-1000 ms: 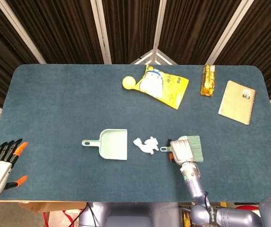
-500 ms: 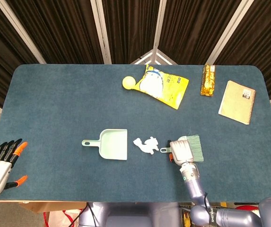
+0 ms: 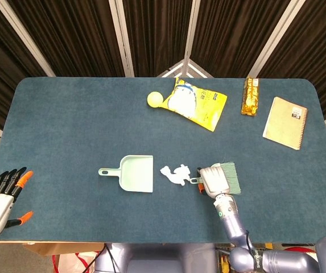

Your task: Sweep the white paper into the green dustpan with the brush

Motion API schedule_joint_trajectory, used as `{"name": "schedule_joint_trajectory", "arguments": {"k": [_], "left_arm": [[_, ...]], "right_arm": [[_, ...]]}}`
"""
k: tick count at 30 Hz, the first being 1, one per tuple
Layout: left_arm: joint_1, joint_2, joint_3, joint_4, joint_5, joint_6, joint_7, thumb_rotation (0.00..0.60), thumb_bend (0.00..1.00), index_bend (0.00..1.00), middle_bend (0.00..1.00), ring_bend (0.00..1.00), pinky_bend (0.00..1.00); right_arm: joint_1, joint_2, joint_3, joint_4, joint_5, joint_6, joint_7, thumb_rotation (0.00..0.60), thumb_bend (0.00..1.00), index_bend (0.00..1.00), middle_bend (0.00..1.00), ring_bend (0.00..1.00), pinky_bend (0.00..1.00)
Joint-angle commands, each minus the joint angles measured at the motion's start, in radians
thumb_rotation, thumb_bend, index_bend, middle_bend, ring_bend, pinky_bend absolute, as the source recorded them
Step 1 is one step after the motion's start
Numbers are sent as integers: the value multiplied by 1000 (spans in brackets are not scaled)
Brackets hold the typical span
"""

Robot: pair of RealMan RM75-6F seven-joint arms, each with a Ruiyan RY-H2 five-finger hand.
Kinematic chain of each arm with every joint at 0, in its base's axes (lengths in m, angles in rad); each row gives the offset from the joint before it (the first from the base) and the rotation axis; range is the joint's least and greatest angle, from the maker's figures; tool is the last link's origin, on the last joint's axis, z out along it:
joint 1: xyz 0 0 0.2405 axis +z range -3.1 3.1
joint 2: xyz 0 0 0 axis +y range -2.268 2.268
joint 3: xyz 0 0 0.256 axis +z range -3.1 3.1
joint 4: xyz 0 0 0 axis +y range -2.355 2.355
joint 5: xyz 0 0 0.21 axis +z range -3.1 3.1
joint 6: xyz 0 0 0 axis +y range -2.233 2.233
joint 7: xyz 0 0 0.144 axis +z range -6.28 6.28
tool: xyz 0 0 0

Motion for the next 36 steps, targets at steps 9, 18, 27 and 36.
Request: {"name": "schedule_joint_trajectory", "arguments": {"k": [9, 18, 27, 36], "left_arm": [[-5, 0, -1, -9, -8, -15, 14, 600, 0, 0, 0, 0, 0], [-88, 13, -50, -136, -68, -135, 136, 600, 0, 0, 0, 0, 0], [-178, -38, -111, -199, -168, -246, 285, 600, 2, 42, 0, 2, 18], [-286, -150, -197, -193, -312, -319, 456, 600, 157, 237, 292, 313, 368]], "right_arm": [[2, 37, 44, -56, 22, 6, 36, 600, 471, 810, 946, 968, 912], [36, 65, 82, -131, 77, 12, -3, 600, 474, 810, 946, 968, 912], [67, 78, 105, -162, 126, 23, -22, 600, 475, 810, 946, 968, 911], [89, 92, 113, -169, 166, 27, -27, 600, 478, 810, 946, 968, 912]]}}
